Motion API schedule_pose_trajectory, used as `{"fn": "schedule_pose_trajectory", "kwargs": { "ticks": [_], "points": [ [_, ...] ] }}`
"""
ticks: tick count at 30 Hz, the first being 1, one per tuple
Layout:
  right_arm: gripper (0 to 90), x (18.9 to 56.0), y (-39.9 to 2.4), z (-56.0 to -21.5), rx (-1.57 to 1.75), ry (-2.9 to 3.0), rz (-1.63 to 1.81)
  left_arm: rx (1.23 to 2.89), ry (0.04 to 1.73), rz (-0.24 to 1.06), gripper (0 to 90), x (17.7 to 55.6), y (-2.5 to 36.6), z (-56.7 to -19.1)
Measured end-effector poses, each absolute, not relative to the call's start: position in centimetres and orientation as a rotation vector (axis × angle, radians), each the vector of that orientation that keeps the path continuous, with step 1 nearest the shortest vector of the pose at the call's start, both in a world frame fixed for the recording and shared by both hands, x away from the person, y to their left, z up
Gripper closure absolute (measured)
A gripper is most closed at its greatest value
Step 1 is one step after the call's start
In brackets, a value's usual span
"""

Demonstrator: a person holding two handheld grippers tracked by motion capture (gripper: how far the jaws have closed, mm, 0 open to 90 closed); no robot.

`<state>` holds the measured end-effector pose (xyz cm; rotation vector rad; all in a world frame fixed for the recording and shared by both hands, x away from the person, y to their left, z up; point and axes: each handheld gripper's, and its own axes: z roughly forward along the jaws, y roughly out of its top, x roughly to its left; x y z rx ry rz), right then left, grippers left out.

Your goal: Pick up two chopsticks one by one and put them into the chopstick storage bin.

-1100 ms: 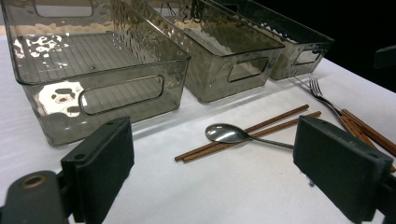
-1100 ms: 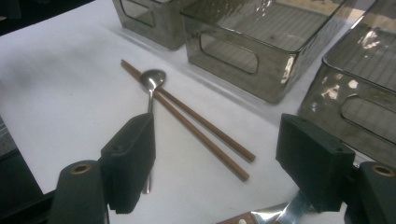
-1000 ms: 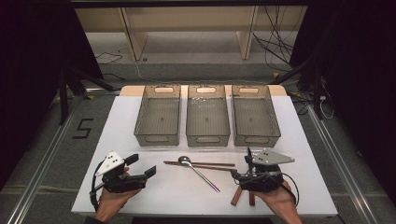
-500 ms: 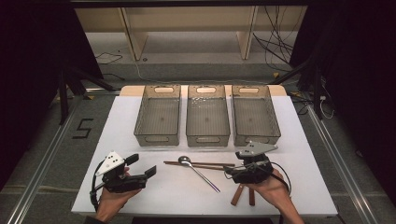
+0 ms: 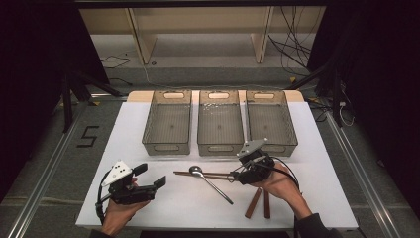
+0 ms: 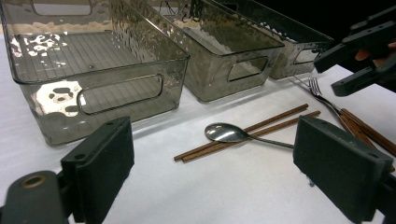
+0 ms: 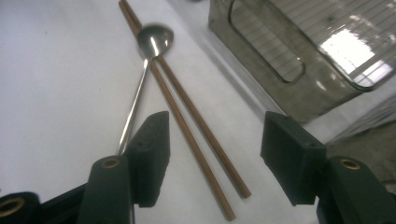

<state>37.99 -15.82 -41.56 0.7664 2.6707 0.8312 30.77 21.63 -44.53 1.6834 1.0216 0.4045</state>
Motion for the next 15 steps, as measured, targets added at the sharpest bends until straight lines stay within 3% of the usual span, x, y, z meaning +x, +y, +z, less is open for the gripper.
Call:
{"fn": "schedule_pose_trajectory", "kwargs": {
  "ticks": [15],
  "points": [
    [56.9,40.9,-13.7,-43.0,0.627,2.844,0.605,1.684,1.022,0.402,11.9,30.8,21.6,-44.5]
  ]
}}
